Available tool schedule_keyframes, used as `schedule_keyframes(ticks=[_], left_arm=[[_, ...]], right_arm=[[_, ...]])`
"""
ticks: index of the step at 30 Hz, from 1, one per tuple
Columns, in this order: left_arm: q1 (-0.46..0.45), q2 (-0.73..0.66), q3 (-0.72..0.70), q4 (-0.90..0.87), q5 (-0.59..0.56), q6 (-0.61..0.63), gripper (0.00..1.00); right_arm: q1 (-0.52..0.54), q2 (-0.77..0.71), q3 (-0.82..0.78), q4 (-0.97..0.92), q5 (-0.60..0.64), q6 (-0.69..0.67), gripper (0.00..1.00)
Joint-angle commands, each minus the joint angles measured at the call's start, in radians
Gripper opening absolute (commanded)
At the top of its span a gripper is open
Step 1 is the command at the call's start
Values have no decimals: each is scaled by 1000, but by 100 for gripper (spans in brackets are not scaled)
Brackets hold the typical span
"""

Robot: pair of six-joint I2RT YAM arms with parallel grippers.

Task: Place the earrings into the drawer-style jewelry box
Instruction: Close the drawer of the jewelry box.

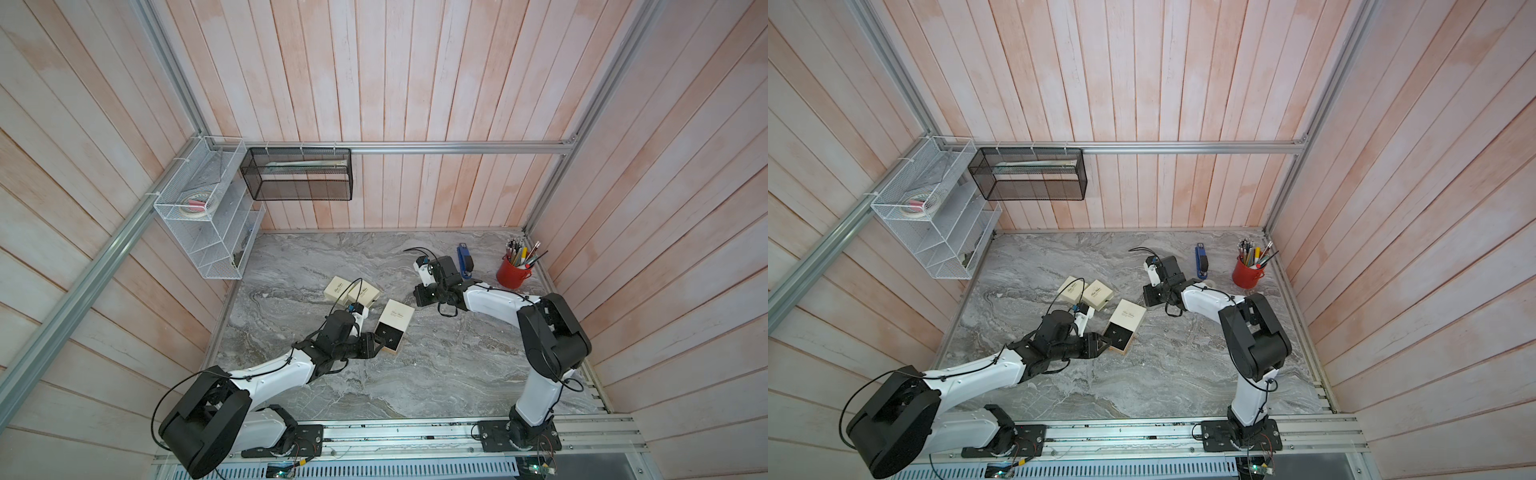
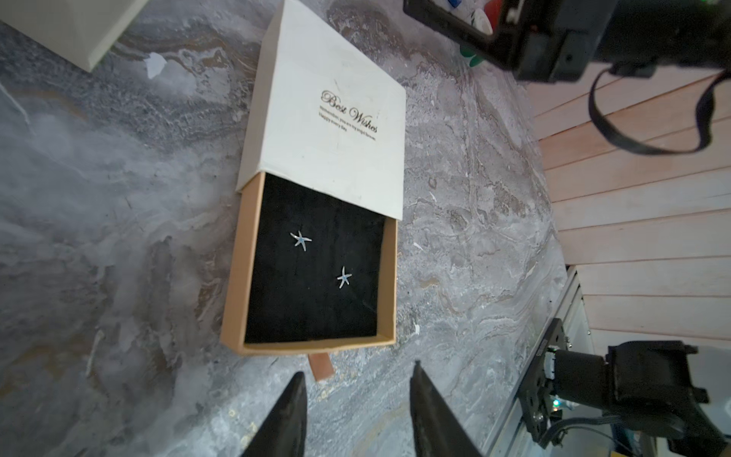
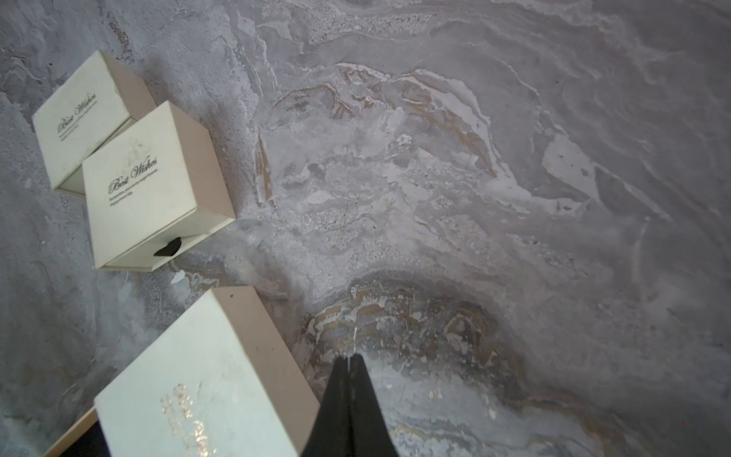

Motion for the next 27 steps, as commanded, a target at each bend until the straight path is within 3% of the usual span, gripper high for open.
schedule_keyframes(ticks=[1,10,14,27], left_arm=[[-19,7,-14,-1,-22,-9,32],[-32,36,-12,-30,-51,2,7],[-32,52,-13,-48,-76,12,1],[-31,162,50,-72,-144,32,0]], right_arm=[[-21,51,83,-69,-40,0,4],[-25,168,214,-190,-86,-60,3],[-26,190,224,-197,-123,-66,3],[-22,229,230,-236,-298,-140,3]])
